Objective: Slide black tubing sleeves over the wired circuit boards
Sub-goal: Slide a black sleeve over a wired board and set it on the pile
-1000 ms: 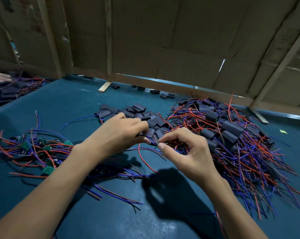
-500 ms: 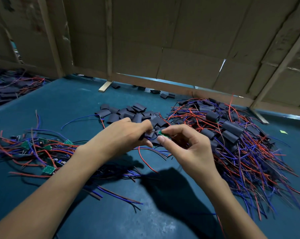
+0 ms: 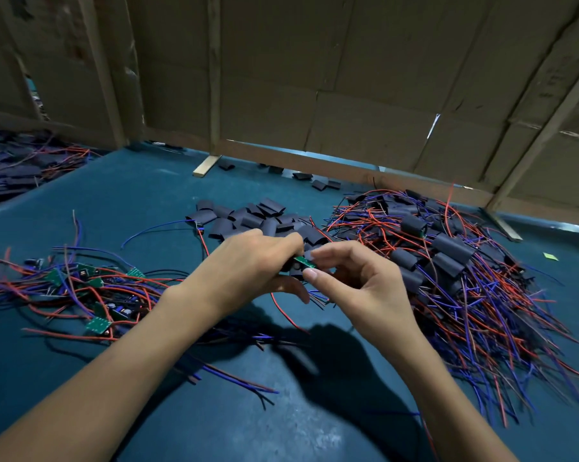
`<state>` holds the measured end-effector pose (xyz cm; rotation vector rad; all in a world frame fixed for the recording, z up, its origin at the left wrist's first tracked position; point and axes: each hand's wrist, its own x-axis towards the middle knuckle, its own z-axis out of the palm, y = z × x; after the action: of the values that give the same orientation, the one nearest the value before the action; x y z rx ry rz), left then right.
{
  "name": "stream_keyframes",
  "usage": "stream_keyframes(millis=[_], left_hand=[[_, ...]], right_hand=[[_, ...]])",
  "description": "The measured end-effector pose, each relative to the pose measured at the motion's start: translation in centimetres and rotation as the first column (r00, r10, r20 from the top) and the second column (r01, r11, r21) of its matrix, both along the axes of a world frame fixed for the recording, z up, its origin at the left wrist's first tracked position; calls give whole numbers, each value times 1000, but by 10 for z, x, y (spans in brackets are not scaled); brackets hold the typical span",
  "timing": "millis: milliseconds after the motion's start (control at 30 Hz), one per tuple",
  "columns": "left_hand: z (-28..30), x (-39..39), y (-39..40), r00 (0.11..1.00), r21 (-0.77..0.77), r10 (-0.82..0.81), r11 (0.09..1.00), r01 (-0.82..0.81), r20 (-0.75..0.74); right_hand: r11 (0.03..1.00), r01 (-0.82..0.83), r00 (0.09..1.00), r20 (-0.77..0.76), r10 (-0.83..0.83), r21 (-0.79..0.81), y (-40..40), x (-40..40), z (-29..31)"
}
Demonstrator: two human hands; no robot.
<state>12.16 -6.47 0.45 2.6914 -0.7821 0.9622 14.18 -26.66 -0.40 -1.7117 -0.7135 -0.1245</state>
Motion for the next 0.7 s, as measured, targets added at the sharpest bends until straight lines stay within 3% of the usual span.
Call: stream_keyframes(millis=[267,467,700], left_hand=[[0,-5,-9,991,-136,-54,990,37,-122],[-4,-3,-10,984,-90,-77,994,63,-158],[-9,-2,-11,985,-33,-74,997,70,-156]], right_hand=[[999,-43,999,-8,43,-7,-4,1,1],[998,-51,994,95,55,-36,-3,0,2],[995,-96,989,-118,94,-13,1,0,2]])
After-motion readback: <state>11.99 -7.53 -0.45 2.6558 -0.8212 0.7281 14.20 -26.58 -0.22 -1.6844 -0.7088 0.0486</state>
